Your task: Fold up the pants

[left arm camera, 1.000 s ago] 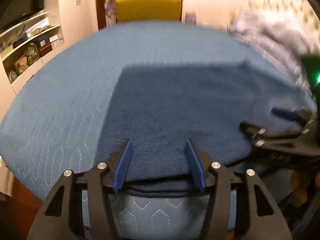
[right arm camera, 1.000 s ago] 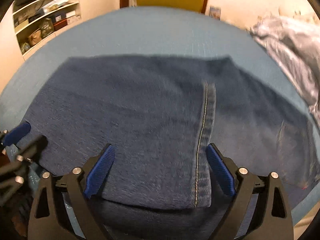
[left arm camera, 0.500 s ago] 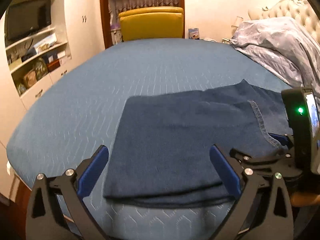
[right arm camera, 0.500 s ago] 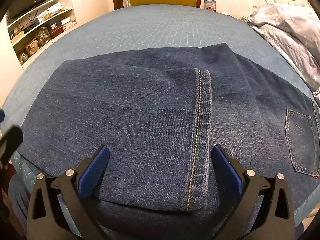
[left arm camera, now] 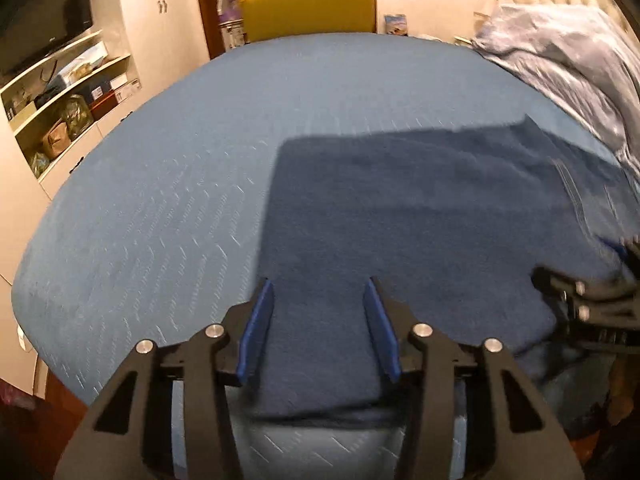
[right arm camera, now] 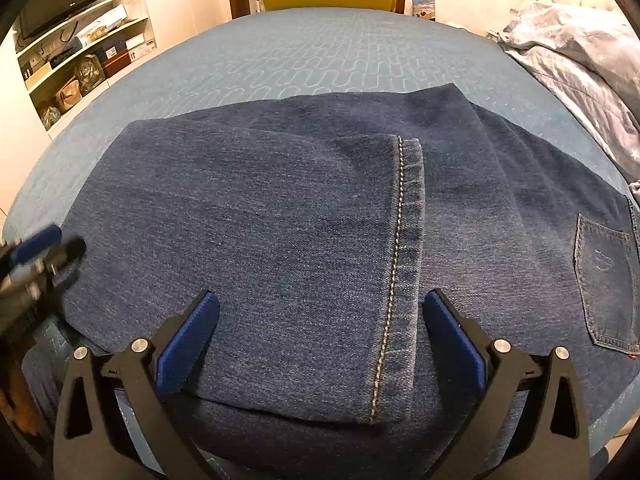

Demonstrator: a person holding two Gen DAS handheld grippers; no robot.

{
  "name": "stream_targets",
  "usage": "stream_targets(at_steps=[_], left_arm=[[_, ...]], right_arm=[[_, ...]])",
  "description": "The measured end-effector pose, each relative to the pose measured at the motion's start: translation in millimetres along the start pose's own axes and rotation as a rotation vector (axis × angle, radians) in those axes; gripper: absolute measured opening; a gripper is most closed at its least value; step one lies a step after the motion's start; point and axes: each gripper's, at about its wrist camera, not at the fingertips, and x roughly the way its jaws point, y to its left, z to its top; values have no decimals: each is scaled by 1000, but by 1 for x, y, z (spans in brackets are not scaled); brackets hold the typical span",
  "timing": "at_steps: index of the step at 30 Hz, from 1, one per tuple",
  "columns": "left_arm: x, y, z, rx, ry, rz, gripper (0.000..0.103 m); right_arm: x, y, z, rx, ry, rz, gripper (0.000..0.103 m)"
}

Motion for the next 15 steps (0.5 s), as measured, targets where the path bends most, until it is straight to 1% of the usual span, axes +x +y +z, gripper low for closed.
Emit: stream_targets(at_steps=[4, 5, 6, 8, 9, 11, 12, 14, 15], left_arm=[[-1, 3, 38, 36, -38, -47, 47], [2, -1, 48, 55, -41, -70, 47], [9, -6, 60, 75, -37, -107, 47], [27, -10, 75, 94, -8, -127, 47], [42, -10, 81, 106, 21, -119, 47], [65, -6, 89, 108, 78, -61, 47], [73, -2, 92, 98, 97, -48, 49], [80, 7, 97, 73, 99, -37, 50], [83, 10, 98, 73, 103, -8, 58]], right_arm=[[1, -3, 0, -1, 2, 2, 99], [1, -3, 0, -2, 3, 2, 99], [1, -4, 1, -1, 5, 2, 99], [1, -5, 1, -2, 10, 2, 99], [2, -5, 1, -2, 11, 3, 99], [2, -7, 2, -4, 16, 5, 99], [2, -7, 3, -5, 18, 7, 99], [3, -8, 3, -6, 20, 9, 99], [3, -8, 4, -6, 19, 9, 99]])
